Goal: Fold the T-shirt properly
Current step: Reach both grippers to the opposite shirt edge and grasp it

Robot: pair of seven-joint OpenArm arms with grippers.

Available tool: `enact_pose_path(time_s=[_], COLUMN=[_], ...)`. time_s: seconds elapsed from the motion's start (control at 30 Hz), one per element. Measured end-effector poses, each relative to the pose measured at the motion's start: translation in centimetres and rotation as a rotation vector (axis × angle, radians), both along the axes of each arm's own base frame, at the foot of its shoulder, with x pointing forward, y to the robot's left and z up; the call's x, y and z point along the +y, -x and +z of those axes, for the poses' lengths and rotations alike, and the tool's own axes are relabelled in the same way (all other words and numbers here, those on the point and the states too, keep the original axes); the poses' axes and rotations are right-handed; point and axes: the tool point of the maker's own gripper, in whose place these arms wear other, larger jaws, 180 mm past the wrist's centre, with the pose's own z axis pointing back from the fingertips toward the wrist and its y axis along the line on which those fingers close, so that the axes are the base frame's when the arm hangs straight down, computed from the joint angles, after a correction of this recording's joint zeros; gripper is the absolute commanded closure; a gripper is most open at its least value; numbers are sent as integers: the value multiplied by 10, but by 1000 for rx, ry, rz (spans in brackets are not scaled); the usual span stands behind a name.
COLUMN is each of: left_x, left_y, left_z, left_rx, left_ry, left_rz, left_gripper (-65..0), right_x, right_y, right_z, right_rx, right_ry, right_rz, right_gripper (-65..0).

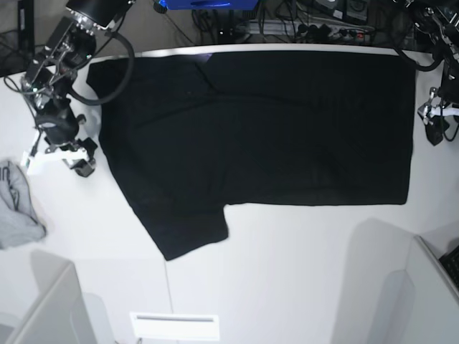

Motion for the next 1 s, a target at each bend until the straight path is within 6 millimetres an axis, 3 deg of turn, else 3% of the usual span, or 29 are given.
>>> enact_pose_path(time_s=[0.1,0.33,0.47,0.57,0.77,0.9,1.0], left_x=[-22,-34,-50,-46,-39,-29,-24], left_y=[-27,-64,-87,-90,-95,-92,-91], left_z=[-1,0,-4,-10,-38,-35,-33], left_rx=[-20,41,50,68,119,134,132], left_ry=[21,-112,-130,-131,-59,-80,-87], left_rz=[-75,-141,-195,-184,-156,-151,-143], left_gripper=[-555,-555,-555,-555,-555,-555,-555], right_x=[9,39,48,60,56,71,63], right_y=[-25,-62,-91,-99,-133,-150,-163], right_z=[5,-16,-13,-23,-43,-52,-61], right_rx=[-22,35,10,21,50,60,92], right_ry=[-10,-70,-42,-35,42,23,19], right_rz=[43,154,193,239,258,278,246], right_gripper=[-222,-225,-228,-228,-228,-230,-231])
